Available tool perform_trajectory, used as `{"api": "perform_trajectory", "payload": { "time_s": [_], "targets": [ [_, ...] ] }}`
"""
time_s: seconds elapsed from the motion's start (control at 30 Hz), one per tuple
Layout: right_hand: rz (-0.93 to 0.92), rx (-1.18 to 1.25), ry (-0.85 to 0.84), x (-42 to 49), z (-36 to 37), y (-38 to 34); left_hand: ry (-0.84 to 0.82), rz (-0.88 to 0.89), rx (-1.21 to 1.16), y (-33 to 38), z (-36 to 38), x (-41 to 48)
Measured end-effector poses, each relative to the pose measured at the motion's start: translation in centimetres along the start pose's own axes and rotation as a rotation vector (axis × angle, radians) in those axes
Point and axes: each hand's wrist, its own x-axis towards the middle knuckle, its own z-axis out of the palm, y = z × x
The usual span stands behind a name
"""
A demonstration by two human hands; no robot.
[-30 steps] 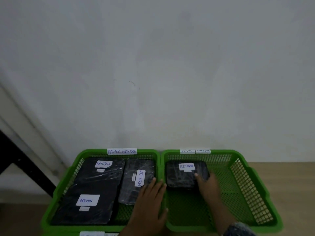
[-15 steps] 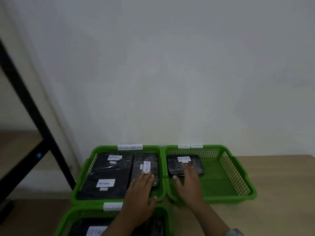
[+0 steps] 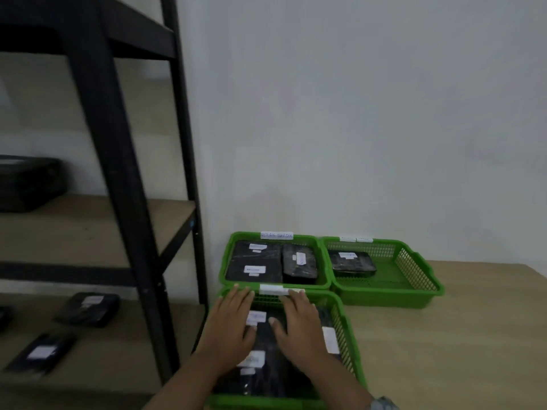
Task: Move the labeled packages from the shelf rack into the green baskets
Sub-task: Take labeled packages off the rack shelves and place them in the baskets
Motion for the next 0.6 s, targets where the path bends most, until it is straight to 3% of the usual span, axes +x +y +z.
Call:
{"api": "perform_trajectory", "payload": {
  "time_s": [0.27,0.6],
  "targets": [
    [-0.231,-0.073,-0.123,-6.5,3.2,-11.2,0.035,-0.155,0.059,-5.9,-4.3,-12.4],
    [-0.462,-0.107,-0.266,-6.2,8.6,-22.9,0.091,-0.417,0.063,-15.4,-7.2,-21.9]
  ]
}}
